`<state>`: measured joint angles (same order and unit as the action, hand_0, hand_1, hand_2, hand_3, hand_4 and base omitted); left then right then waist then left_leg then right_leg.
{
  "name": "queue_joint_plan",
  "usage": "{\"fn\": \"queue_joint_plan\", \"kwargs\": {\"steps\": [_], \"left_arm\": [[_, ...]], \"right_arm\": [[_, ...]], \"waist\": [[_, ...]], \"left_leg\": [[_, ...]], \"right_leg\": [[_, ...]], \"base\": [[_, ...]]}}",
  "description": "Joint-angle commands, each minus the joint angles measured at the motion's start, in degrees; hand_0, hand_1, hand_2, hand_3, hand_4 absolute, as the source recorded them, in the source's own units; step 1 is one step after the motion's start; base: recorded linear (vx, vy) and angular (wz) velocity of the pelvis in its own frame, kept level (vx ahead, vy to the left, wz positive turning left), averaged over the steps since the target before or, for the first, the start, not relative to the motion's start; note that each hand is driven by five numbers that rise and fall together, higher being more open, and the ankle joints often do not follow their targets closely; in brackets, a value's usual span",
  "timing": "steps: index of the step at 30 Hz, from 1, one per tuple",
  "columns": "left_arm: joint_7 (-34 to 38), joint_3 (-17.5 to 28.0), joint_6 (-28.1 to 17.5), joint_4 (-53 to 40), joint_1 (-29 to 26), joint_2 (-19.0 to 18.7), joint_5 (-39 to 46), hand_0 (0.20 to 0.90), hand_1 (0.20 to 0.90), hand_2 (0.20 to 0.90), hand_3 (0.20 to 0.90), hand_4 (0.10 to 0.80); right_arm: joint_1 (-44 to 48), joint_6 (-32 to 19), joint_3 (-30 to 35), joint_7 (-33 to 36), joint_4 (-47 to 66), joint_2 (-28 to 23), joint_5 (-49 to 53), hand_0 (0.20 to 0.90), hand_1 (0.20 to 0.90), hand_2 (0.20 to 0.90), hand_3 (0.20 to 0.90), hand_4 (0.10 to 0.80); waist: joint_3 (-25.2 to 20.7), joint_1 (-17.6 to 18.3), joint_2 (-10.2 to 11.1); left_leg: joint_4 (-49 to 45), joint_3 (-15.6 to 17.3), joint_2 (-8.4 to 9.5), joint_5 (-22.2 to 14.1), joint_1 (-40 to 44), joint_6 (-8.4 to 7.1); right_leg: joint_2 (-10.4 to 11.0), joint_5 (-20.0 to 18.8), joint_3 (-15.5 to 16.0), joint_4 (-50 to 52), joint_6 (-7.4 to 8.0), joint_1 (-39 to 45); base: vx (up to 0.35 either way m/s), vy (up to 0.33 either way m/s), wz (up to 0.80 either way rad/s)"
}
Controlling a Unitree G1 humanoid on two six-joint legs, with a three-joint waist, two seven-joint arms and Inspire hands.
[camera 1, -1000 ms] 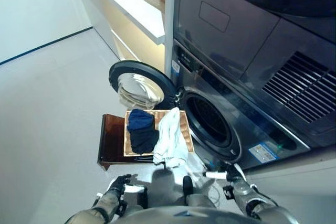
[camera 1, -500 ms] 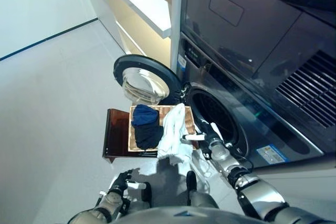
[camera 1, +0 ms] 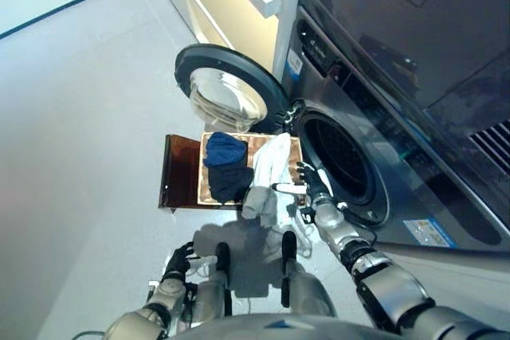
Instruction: Pick up the clothes and place them into the washing machine
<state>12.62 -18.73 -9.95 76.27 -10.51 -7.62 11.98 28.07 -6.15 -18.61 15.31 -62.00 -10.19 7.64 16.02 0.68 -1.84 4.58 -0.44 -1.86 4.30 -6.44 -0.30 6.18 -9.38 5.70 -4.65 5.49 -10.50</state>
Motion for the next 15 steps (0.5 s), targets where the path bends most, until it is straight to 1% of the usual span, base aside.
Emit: {"fn": "queue_joint_plan", "kwargs": {"steps": [1,3,8,15], "left_arm": [[1.77,-0.99,-1.99,0.42,-1.96,-1.69,0.40,0.900,0.900,0.900,0.900,0.800],[1.91,-0.96,-2.32,-0.02,-1.94,-1.74,1.32,0.900,0.900,0.900,0.900,0.800],[2.05,-0.84,-2.60,-0.33,-2.08,-1.81,2.68,0.900,0.900,0.900,0.900,0.800],[2.39,-0.81,-3.18,-1.42,-2.77,-1.78,4.98,0.900,0.900,0.900,0.900,0.800]], "right_arm": [[7.28,-3.14,-0.53,2.54,2.20,0.08,0.54,0.900,0.900,0.900,0.900,0.800],[8.14,-3.17,-0.49,2.87,1.85,-0.10,0.63,0.900,0.900,0.900,0.900,0.800],[9.17,-3.16,-0.75,3.19,1.73,-0.02,1.12,0.900,0.900,0.900,0.900,0.800],[11.18,-2.88,-1.25,3.65,0.76,-0.08,1.62,0.900,0.900,0.900,0.900,0.800]], "waist": [[0.41,-0.74,2.79],[1.11,-1.10,2.53],[2.12,-1.49,2.22],[3.97,-2.21,1.61]], "left_leg": [[-0.23,-2.26,1.66,-2.71,-0.52,-1.41],[-0.19,-2.62,2.01,-2.39,-1.36,-1.37],[-0.10,-2.79,2.14,-1.75,-2.56,-1.59],[0.38,-3.99,2.29,-0.42,-4.90,-2.07]], "right_leg": [[6.45,1.98,-1.60,6.30,3.29,-4.24],[6.64,1.58,-1.65,6.22,3.34,-4.86],[6.92,1.21,-1.20,5.89,3.40,-5.59],[7.14,0.66,-0.12,5.64,3.43,-6.80]], "base": [[-0.047,0.021,0.05],[-0.029,0.023,0.04],[-0.012,0.009,0.02],[-0.017,0.003,0.11]]}}
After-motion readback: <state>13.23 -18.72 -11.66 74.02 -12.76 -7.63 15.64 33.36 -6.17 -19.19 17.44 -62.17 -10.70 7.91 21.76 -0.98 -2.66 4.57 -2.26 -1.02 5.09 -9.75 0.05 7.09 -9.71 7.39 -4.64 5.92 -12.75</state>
